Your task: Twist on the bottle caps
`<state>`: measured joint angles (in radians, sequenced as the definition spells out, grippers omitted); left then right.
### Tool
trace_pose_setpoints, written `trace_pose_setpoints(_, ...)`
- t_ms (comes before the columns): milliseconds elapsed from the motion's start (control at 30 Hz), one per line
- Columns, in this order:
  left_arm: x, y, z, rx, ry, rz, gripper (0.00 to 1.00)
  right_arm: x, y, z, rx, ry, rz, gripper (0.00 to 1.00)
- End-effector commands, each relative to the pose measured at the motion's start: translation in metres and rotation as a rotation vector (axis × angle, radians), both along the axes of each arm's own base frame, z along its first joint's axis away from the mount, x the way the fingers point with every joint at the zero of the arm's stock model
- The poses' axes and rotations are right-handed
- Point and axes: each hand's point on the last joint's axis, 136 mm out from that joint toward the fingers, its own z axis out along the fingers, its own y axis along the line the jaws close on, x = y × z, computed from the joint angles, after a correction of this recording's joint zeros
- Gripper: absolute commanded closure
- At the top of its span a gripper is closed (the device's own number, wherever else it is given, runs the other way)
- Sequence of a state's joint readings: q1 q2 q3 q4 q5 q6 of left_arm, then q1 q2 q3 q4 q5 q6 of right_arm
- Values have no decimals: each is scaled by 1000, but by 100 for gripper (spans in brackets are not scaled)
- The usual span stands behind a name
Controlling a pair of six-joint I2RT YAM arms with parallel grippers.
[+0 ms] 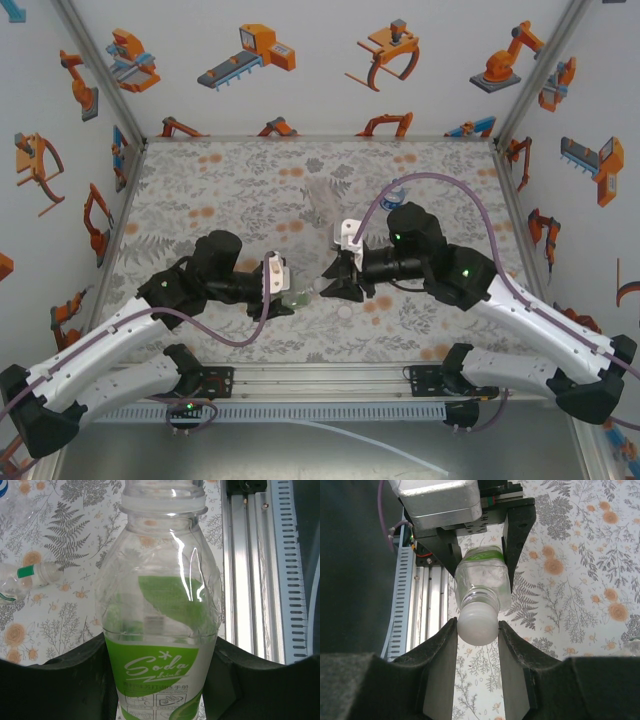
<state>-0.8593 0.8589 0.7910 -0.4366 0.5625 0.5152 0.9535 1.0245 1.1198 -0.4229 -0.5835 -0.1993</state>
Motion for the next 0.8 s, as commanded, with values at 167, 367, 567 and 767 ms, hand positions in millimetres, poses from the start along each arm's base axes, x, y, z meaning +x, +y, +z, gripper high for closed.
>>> trace_pose_setpoints(167,-9,-6,24,-56,-34,-63,100,-6,4,6,3,-39,28,100)
trace_pose_setpoints(367,-10,-8,25,-59,-29,-74,100,-9,7,3,-17,-55,41,100)
trace_pose_setpoints(567,-10,-10,26,-59,-11,-76,100,-14,10,1,-25,-75,68,100)
trace_pose_setpoints(767,-16,-11,29,-73,0,-110,100,-15,10,-6,-50,-113,85,100)
